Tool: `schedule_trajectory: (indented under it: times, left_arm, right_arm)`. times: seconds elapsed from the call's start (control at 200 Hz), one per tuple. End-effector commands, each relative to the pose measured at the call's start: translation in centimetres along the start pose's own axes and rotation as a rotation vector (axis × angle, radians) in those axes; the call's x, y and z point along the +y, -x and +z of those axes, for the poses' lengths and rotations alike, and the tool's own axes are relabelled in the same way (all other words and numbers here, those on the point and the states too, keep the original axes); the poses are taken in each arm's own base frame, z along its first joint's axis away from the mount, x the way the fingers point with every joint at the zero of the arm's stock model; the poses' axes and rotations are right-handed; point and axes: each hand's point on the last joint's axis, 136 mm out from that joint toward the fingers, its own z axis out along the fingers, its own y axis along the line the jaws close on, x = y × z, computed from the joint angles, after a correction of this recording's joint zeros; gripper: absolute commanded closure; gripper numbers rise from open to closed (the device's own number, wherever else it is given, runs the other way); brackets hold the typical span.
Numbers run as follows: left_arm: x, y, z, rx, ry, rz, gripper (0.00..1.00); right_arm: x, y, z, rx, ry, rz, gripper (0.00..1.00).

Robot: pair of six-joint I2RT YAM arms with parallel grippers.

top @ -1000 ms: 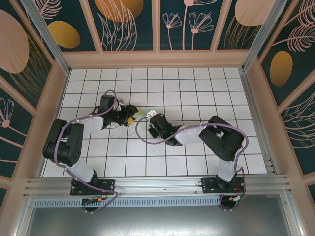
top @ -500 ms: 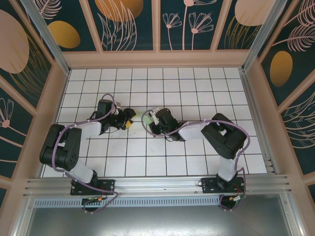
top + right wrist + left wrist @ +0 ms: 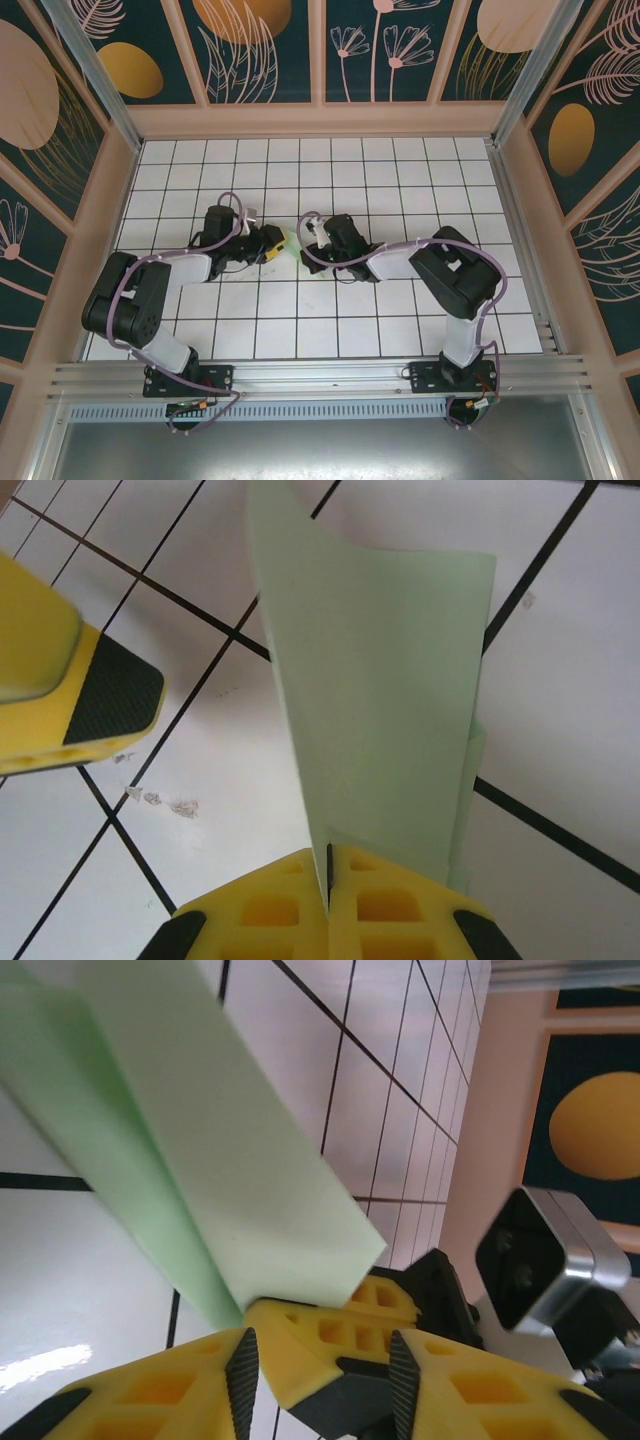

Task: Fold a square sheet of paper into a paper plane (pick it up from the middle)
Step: Fold the wing for the fifth time at the center of the table.

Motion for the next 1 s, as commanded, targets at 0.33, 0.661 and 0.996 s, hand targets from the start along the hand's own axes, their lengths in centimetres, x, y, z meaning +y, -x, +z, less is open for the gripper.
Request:
schedule_trajectory:
  times: [0.33, 0.661, 0.996]
  left_arm:
    - [0.1, -0.8, 1.5, 0.048, -0.025, 0.011, 0.65]
    - [0.2, -0.7, 2.3, 0.058, -0.027, 0.014, 0.68]
    - [0.9, -0.2, 3.6, 0.053, -0.036, 0.002, 0.70]
  right_arm:
    - [0.5, -1.4, 1.6, 0.072, 0.109, 0.104, 0.99]
    - [-0.1, -1.9, 1.9, 0.116, 0.128, 0.160, 0.99]
    - [-0.2, -1.9, 2.0, 0.149, 0.170, 0.223, 0.99]
